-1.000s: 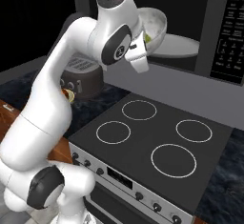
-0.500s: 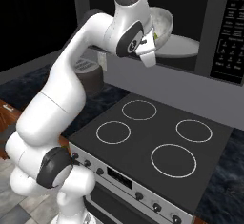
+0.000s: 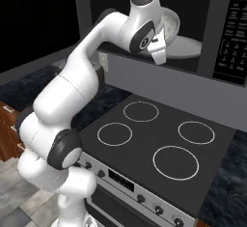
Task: Place the bowl containing the broccoli and steak in the microwave. Close the microwave door and press the start button to microwave the meal.
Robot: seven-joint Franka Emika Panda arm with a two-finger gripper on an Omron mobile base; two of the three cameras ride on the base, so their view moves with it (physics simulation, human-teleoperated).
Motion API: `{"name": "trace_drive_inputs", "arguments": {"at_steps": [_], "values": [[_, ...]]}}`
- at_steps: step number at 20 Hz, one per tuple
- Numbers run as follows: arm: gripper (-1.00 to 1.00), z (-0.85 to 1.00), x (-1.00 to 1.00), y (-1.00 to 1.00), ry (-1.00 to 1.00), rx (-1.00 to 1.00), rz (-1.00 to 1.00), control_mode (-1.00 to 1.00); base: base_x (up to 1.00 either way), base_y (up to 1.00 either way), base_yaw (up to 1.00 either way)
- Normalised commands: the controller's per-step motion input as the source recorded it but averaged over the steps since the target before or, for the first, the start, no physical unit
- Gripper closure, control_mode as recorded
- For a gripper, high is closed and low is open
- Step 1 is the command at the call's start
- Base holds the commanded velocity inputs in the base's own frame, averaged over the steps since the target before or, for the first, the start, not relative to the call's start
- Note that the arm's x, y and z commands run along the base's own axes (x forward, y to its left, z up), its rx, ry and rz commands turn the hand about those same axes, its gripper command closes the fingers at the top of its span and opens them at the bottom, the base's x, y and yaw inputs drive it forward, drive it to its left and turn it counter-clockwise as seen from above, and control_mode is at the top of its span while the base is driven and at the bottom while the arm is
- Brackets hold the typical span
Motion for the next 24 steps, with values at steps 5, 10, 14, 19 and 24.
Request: {"name": "trace_drive_inputs", "arguments": {"at_steps": [5, 10, 14, 19, 24], "values": [[1.0, 0.0, 0.53, -0.29, 0.05, 0.0, 0.0, -1.0, 0.0, 0.0, 0.0], [1.0, 0.01, 0.3, -0.21, 0.07, 0.0, 0.0, -1.0, 0.0, 0.0, 0.0], [-1.0, 0.11, 0.04, 0.0, 0.09, 0.0, 0.0, -1.0, 0.0, 0.0, 0.0], [-1.0, 0.05, 0.01, 0.0, -0.01, 0.0, 0.0, -1.0, 0.0, 0.0, 0.0], [-1.0, -0.38, 0.08, 0.13, -0.37, 0.0, 0.0, -1.0, 0.0, 0.0, 0.0]]}}
